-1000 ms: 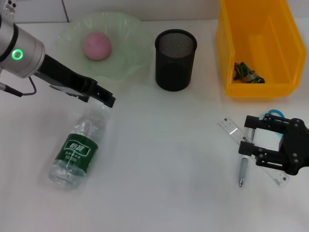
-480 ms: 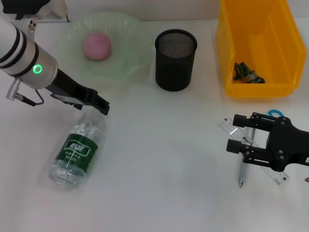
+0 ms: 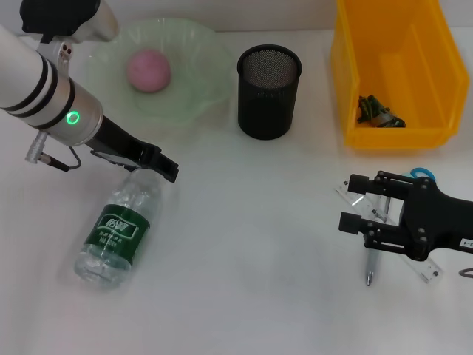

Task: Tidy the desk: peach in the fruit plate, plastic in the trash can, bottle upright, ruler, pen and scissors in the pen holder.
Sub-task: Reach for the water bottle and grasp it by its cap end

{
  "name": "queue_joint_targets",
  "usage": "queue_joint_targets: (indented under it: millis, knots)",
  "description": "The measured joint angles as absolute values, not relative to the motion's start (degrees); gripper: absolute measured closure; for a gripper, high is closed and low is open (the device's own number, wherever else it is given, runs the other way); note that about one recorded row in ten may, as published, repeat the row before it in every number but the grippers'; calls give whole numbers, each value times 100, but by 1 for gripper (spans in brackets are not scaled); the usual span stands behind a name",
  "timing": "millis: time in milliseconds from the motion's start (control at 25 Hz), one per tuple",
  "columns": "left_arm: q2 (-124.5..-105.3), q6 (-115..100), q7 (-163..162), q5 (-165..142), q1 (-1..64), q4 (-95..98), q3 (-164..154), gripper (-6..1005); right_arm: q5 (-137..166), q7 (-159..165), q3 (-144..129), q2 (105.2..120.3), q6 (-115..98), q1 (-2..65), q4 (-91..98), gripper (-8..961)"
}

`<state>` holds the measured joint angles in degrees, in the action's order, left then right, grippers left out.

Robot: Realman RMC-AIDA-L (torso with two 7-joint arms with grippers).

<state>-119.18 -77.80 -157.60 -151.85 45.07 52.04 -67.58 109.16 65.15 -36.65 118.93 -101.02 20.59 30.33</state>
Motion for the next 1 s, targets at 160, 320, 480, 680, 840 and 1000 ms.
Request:
queue_joint_targets:
  millis: [160,320,480,680,840,1000]
  knots:
    - [-11918,-7649,-15751,-15123,4496,5197,-6929,314,10916,6512,-3665,11901,-10084,2065,3030,251]
    - [-11918,-7525,-15750,-15160,4465,5196,-7313,315,10916,6512,-3665,11901,-10054,2066,2990,251]
    - [-11918,-7439,-15715,-15177,4426,5266,-7583,316,10916,6512,-3665,11900,-9990,2066,2962,251]
    - [-11918,-7419,-15704,-15184,4413,5302,-7590,318,10916,6512,-3665,11900,-9928,2089,2889,252]
    - [-11914,-7402,-15694,-15147,4322,5456,-7687,442,10916,6512,-3665,11900,-9865,2099,2860,252]
    - [-11907,-7416,-15688,-15129,4186,5690,-7856,540,10916,6512,-3665,11900,-9820,2111,2836,252]
